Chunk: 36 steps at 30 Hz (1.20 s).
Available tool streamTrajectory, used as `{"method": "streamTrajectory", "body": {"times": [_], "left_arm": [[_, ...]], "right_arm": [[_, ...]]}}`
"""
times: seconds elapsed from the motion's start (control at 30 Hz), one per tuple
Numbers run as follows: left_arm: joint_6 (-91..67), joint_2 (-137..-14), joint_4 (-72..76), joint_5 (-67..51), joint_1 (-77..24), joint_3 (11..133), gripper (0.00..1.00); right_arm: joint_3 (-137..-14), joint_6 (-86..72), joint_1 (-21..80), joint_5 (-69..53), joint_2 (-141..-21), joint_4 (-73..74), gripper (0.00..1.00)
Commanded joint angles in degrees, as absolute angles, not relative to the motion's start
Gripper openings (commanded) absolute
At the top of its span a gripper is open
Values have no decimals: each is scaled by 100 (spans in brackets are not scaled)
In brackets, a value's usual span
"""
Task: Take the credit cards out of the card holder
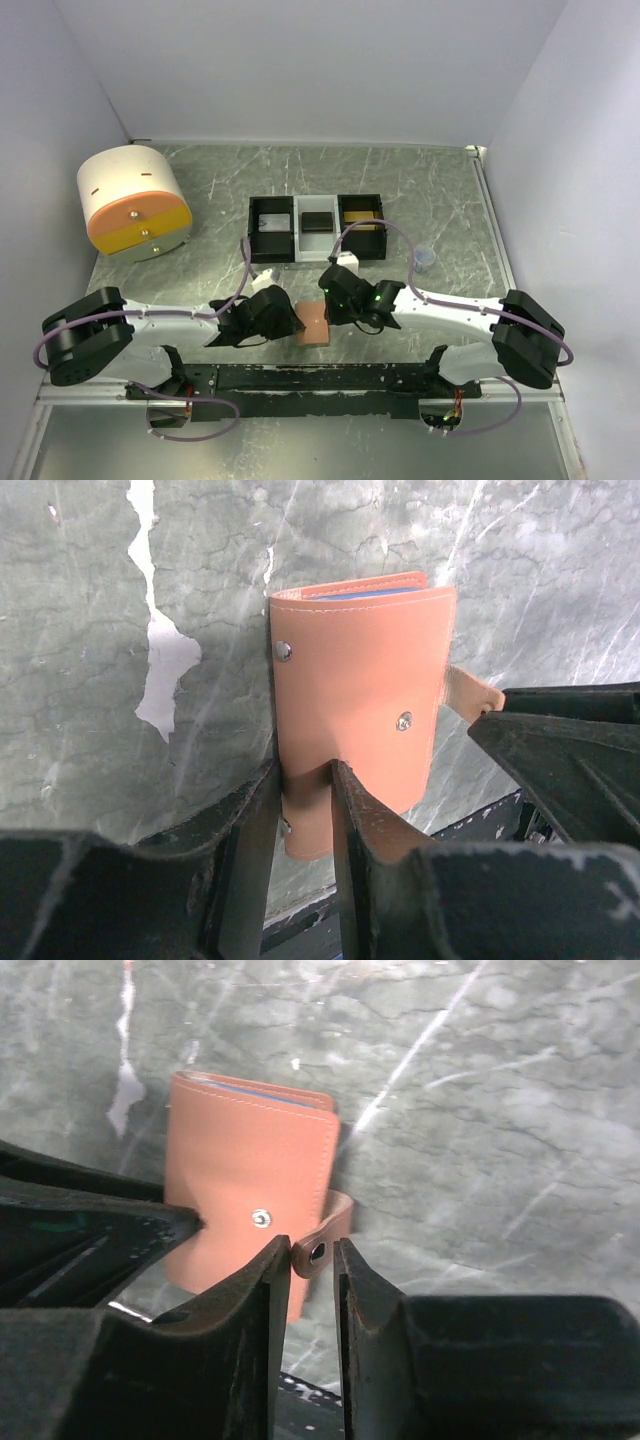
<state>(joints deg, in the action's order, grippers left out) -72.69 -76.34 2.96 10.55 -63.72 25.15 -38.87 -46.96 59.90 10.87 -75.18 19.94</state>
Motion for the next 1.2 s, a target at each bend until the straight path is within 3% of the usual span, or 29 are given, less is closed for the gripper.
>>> {"method": "streamTrajectory", "body": {"times": [0.0,0.37,0.53,0.77,1.0,1.17], "left_arm": [[-7079,-7815,-577,1301,-6450,2519,39],[-7022,-7759,-713,1351,-6538,2661,39],[-6963,-7609,-699,1395,-6572,2645,41],[-6943,-7458,-549,1422,-6609,2575,42],[-6965,-7310,-668,1527,-6679,2618,43],[-6941,-6888,-651,1729,-6721,2505,54]], "right_arm": [[-3907,-4779,5918,1604,-7456,2667,25],[-3873,-4741,5853,1516,-7642,2568,27],[-3802,-4451,5727,1060,-7604,2144,20],[-3685,-4500,5634,691,-7760,1889,17],[-3652,-4613,5625,773,-7658,2018,4],[-3736,-4510,5625,490,-7293,1817,0]]}}
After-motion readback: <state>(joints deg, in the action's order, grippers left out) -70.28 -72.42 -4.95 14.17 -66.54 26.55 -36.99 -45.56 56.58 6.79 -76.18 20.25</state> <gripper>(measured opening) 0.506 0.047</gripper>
